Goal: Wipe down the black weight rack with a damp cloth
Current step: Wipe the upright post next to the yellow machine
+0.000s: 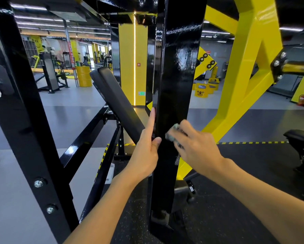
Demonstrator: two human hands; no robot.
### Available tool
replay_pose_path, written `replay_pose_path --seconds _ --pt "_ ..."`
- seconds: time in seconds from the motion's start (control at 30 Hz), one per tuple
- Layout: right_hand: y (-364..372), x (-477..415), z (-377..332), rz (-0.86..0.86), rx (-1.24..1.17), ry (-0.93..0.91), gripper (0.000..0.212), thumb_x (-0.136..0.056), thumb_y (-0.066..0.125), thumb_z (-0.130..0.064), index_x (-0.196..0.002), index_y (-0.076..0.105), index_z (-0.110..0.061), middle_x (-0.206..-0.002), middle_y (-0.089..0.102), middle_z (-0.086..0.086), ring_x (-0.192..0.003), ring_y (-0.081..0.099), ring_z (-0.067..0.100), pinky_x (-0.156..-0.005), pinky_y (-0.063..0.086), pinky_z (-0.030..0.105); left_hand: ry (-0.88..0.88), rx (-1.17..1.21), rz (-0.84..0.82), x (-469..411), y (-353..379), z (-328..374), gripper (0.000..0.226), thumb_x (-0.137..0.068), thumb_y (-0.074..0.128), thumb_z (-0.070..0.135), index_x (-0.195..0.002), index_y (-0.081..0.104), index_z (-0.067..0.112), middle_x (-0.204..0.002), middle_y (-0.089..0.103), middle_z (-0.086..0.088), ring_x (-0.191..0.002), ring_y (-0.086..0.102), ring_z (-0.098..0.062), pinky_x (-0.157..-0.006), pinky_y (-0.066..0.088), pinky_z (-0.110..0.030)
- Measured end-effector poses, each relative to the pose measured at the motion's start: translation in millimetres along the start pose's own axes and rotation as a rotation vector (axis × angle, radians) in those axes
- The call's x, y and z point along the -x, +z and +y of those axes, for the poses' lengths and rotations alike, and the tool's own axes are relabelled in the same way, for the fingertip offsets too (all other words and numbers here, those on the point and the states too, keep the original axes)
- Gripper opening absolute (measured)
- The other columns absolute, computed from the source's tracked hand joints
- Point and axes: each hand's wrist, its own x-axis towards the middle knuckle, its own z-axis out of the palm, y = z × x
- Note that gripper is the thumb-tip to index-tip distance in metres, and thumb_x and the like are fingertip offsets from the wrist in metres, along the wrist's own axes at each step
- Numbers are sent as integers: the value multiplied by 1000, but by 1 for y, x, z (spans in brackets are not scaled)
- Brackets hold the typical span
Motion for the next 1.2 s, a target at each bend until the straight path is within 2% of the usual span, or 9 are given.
replay_pose_path --seconds 0.1,0.23,0.37,0.5,0.6,0.7,0.8,0.93,1.2 --pt "-4 -5 2 132 -120 250 21 -87 64 -10 -108 66 -8 -94 50 9 -57 49 22 -36 41 32 19 2 0 1 0 0 82 -104 39 2 -148 -8 54 -151 3 34 -144 10 6 -115 15 -17" --pt "2 6 -7 11 9 -38 18 -89 61 -12 -106 67 -10 -96 47 4 -53 46 18 -32 38 31 16 2 -3 1 0 1 81 -105 39 4 -147 -8 53 -153 2 32 -147 8 3 -117 15 -19" --pt "-1 1 -5 118 -108 246 22 -87 67 -9 -109 65 -8 -96 48 6 -61 50 20 -36 44 34 25 12 1 1 0 2 82 -104 39 0 -147 -8 51 -159 1 26 -148 7 2 -112 13 -6" --pt "10 19 -17 -41 -30 42 23 -85 69 -11 -108 67 -12 -100 40 1 -51 48 20 -31 41 34 15 -1 -14 2 0 5 81 -104 39 2 -144 -9 55 -154 -1 32 -144 5 9 -116 11 -18" --pt "-2 16 -19 -50 -292 256 21 -89 70 -13 -109 65 -16 -97 44 -6 -64 52 14 -50 49 29 -28 26 -19 3 0 8 80 -105 40 5 -146 -7 56 -149 4 35 -135 12 16 -112 14 -14" --pt "-13 14 -29 67 -743 680 14 -97 59 -11 -100 57 -24 -92 50 -13 -80 51 0 -72 40 17 -73 1 191 17 5 3 65 -101 47 5 -153 27 39 -128 43 20 -113 48 10 -90 39 -4" --pt "-28 13 -34 128 -1220 1020 11 -102 50 -12 -102 56 -22 -94 58 2 -84 53 11 -78 42 31 -161 61 393 38 12 6 21 -100 49 7 -116 57 18 -97 61 -4 -82 64 -10 -67 51 -14" --pt "-43 17 -44 130 -1766 1150 29 -105 40 -12 -128 54 -20 -118 66 11 -102 62 22 -94 48 42 -506 624 -38 44 20 30 29 -105 45 32 -114 60 8 -100 66 -22 -74 68 -32 -61 57 -37" --pt "-42 35 -50 -14 -1047 828 40 -95 50 8 -109 59 -28 -114 63 1 -97 61 13 -79 51 32 -471 709 94 45 25 27 20 -94 62 3 -114 63 1 -105 72 -19 -89 74 -24 -74 60 -33"
